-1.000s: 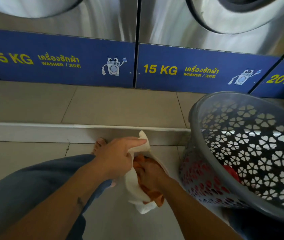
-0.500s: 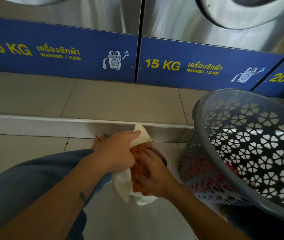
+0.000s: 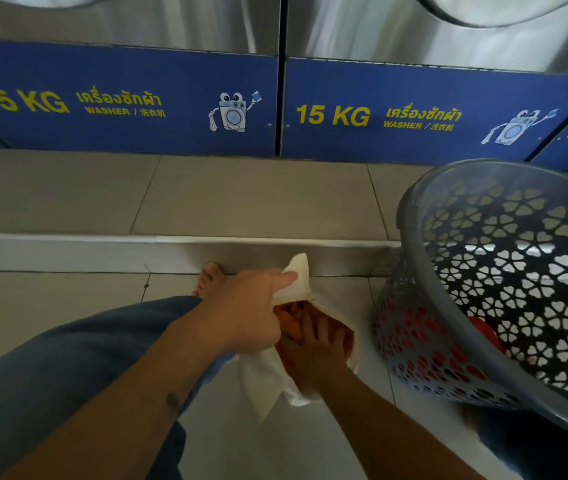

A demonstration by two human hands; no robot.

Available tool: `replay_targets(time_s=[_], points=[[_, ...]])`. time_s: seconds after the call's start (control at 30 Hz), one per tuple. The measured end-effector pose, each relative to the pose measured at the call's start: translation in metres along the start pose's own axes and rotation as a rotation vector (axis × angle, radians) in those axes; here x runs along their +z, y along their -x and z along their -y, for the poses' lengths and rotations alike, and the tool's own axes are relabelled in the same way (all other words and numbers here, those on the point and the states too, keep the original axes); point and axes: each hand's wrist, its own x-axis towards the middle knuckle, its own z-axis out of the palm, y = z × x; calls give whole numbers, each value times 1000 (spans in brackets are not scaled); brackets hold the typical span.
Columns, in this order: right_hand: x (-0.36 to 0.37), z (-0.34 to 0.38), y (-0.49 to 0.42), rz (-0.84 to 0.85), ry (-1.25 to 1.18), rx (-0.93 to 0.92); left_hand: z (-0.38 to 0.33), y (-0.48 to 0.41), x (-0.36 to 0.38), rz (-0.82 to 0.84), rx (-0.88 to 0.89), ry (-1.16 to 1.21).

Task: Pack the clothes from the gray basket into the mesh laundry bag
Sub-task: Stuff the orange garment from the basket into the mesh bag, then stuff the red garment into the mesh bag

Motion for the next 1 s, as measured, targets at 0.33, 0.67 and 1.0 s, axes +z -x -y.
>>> replay_targets(time_s=[0.33, 0.67, 1.0], points=[[-25, -35, 12, -13, -188, -201, -10, -12, 9, -58, 40, -83], [-138, -65, 129, 79, -658, -337, -33, -5, 16, -56, 63, -174], [-215, -187, 147, -364, -760, -31, -60, -30, 34, -55, 117, -200]])
